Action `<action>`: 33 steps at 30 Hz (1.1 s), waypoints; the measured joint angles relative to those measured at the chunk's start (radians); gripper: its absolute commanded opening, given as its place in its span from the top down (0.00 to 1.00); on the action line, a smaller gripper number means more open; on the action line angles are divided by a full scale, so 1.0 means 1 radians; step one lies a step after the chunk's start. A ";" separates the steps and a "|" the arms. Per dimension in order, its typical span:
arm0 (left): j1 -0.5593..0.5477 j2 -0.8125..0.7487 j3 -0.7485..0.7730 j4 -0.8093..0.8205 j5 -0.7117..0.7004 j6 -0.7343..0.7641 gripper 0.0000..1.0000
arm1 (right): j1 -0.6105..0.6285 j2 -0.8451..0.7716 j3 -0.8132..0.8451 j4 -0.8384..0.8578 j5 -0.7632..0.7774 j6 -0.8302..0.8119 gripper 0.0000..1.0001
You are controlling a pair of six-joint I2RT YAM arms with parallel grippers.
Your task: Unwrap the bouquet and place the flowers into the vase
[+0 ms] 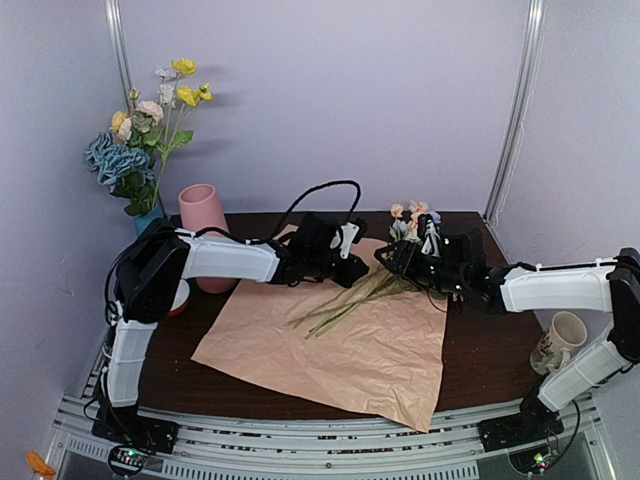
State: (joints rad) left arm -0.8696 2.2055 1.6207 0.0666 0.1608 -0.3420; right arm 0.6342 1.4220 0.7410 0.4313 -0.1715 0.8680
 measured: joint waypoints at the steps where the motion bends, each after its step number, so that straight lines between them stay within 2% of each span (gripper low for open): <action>1: 0.000 0.021 0.000 0.000 0.000 -0.001 0.76 | -0.002 0.000 -0.004 0.005 -0.002 0.000 0.37; 4: 0.000 0.064 0.000 -0.016 0.000 -0.003 0.70 | -0.008 -0.002 -0.018 0.010 -0.006 0.000 0.37; 13: 0.000 0.082 0.023 -0.057 -0.017 0.021 0.69 | -0.023 -0.002 -0.048 0.006 -0.016 0.000 0.37; 19: -0.005 0.082 0.039 -0.068 0.004 0.059 0.60 | -0.027 -0.003 -0.051 0.006 -0.017 -0.001 0.37; 26: -0.022 0.082 0.042 -0.082 0.022 0.128 0.63 | -0.036 -0.014 -0.075 -0.014 -0.005 -0.005 0.37; 33: -0.029 0.119 0.146 -0.140 0.045 0.186 0.71 | -0.050 -0.049 -0.109 -0.037 0.011 -0.006 0.37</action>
State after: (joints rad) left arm -0.8986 2.3245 1.7672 -0.0731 0.2054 -0.1558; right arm 0.5842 1.3731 0.6319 0.3943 -0.1600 0.8623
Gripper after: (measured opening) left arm 0.323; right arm 0.628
